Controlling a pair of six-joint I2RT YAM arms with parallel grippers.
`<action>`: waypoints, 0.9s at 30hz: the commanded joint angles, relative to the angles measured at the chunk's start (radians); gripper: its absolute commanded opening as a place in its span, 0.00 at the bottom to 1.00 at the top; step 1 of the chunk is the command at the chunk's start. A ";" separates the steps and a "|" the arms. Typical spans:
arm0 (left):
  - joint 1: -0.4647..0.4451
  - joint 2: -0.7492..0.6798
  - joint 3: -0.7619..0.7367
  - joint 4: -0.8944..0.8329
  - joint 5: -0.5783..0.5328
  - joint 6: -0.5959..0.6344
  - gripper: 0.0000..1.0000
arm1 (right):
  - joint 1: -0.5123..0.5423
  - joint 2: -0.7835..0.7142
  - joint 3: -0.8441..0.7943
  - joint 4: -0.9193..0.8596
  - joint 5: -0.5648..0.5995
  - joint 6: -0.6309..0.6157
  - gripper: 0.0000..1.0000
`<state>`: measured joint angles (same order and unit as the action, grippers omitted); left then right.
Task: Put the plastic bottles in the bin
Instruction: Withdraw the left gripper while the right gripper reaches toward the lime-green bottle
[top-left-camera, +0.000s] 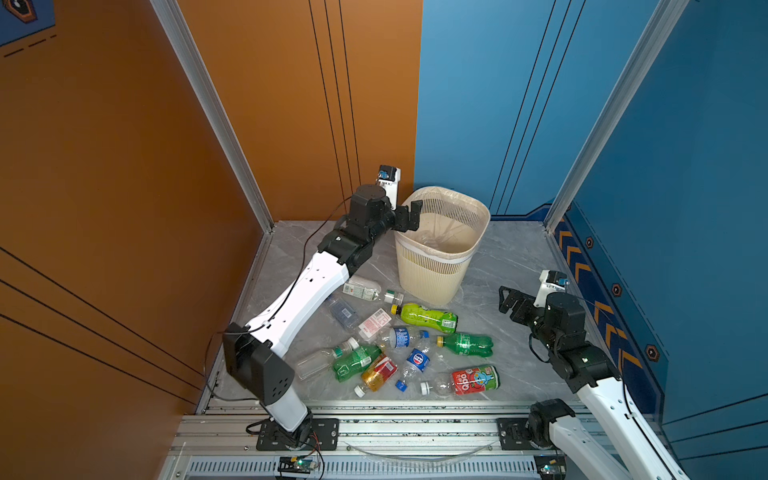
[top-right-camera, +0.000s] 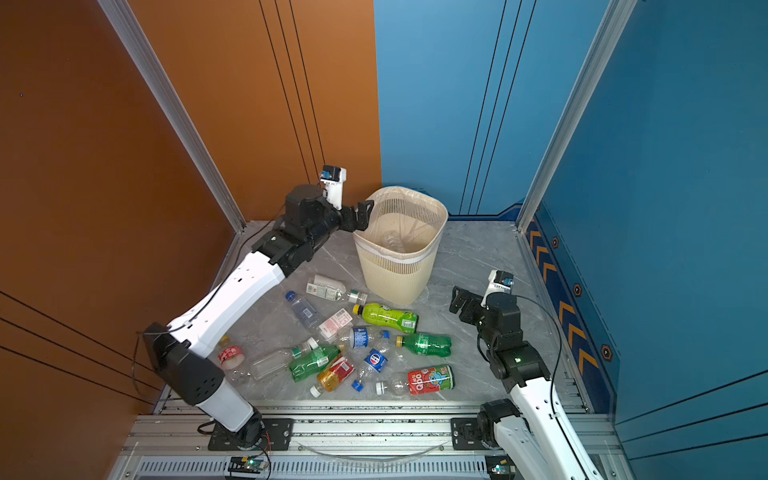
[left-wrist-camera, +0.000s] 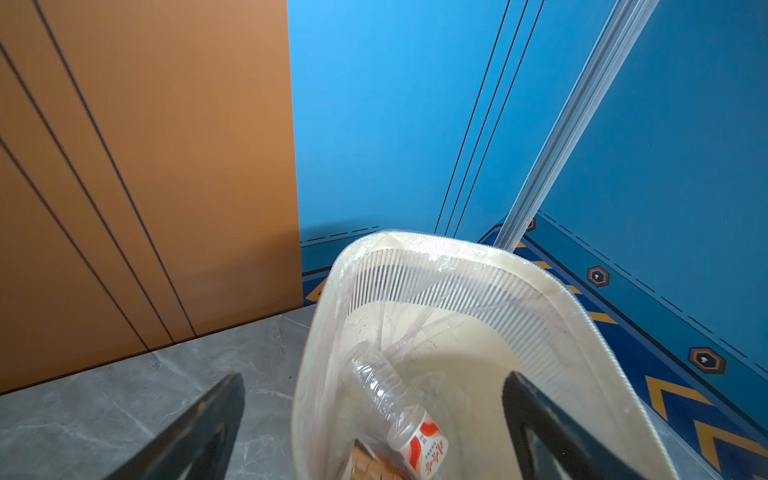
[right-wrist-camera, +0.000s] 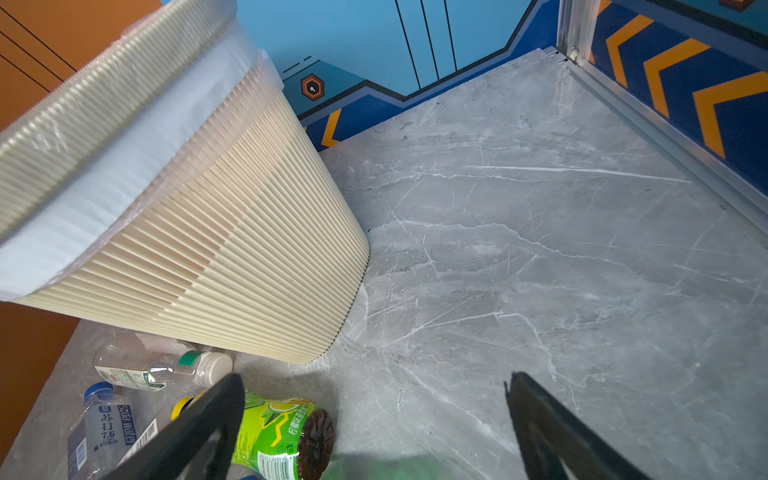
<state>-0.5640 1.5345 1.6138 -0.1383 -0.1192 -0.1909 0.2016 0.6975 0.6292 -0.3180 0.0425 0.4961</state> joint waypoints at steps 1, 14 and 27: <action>-0.004 -0.166 -0.208 0.107 -0.102 -0.052 0.98 | -0.007 0.020 0.017 -0.045 -0.040 -0.022 1.00; 0.103 -0.741 -0.934 -0.082 -0.266 -0.339 0.98 | 0.048 0.134 0.059 -0.061 -0.120 -0.086 1.00; 0.180 -0.787 -0.985 -0.126 -0.204 -0.381 0.98 | 0.380 0.376 0.228 -0.118 -0.048 -0.287 0.99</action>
<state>-0.3958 0.7650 0.6434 -0.2333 -0.3408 -0.5552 0.5163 1.0283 0.8009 -0.3862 -0.0425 0.3077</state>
